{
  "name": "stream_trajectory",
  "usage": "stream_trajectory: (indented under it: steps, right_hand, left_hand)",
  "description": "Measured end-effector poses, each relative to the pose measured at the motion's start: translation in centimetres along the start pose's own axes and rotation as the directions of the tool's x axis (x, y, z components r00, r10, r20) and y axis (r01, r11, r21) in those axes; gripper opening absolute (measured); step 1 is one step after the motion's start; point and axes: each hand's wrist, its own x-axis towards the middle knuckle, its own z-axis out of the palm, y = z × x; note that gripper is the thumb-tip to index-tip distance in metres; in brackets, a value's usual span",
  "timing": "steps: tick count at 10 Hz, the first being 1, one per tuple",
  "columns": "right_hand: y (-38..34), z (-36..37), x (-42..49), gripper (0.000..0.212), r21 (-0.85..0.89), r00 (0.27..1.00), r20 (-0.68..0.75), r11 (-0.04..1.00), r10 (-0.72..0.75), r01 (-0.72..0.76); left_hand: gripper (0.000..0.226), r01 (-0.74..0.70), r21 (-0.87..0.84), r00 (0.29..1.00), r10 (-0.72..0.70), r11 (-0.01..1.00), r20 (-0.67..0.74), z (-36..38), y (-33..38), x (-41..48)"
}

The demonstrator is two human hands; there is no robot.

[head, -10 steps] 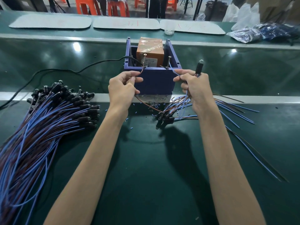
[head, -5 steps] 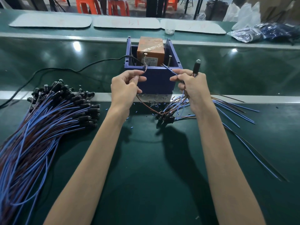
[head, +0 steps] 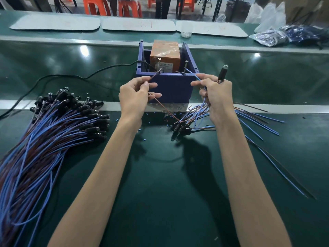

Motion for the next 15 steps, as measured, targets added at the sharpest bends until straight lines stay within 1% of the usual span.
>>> stream_trajectory:
  steps: [4,8,9,10,12,13,14,15]
  right_hand:
    - [0.0,-0.1,0.2,0.029,-0.005,0.999,-0.034,1.0,0.009,-0.009]
    - [0.0,-0.1,0.3,0.027,-0.032,0.999,-0.047,0.999,0.009,-0.01]
    - [-0.1,0.0,0.3,0.025,-0.03,0.998,-0.056,0.999,0.009,-0.011]
    - [-0.1,-0.1,0.2,0.03,-0.046,0.999,-0.051,0.999,0.017,-0.019]
    - [-0.2,-0.2,0.2,0.027,-0.058,0.998,-0.055,0.998,0.029,-0.032]
    - [-0.5,-0.3,0.1,0.023,-0.088,0.998,-0.025,0.994,0.062,-0.064]
    - [-1.4,-0.9,0.0,0.023,-0.201,0.987,0.054,0.97,0.152,-0.139]
    - [-2.4,-2.2,0.1,0.047,-0.5,0.99,-0.016,0.857,0.138,-0.127]
  left_hand:
    - [0.021,0.033,-0.119,0.998,-0.039,0.992,-0.05,0.1,0.1,0.1]
    - [0.022,0.037,-0.156,0.992,-0.056,0.987,-0.116,-0.3,0.2,0.5]
    - [0.023,0.041,-0.161,0.99,-0.061,0.986,-0.124,-0.3,0.3,0.5]
    - [0.023,0.039,-0.148,0.991,-0.057,0.988,-0.123,-0.3,0.3,0.4]
    - [0.022,0.039,-0.136,0.991,-0.055,0.99,-0.122,-0.4,0.4,0.3]
    - [0.021,0.054,-0.109,0.994,-0.063,0.993,-0.088,-0.4,0.9,0.0]
    - [0.026,0.077,0.028,0.989,-0.08,0.997,0.124,-0.9,1.5,-0.2]
    - [0.028,-0.017,0.357,0.892,-0.148,0.934,0.428,-2.3,2.0,0.0]
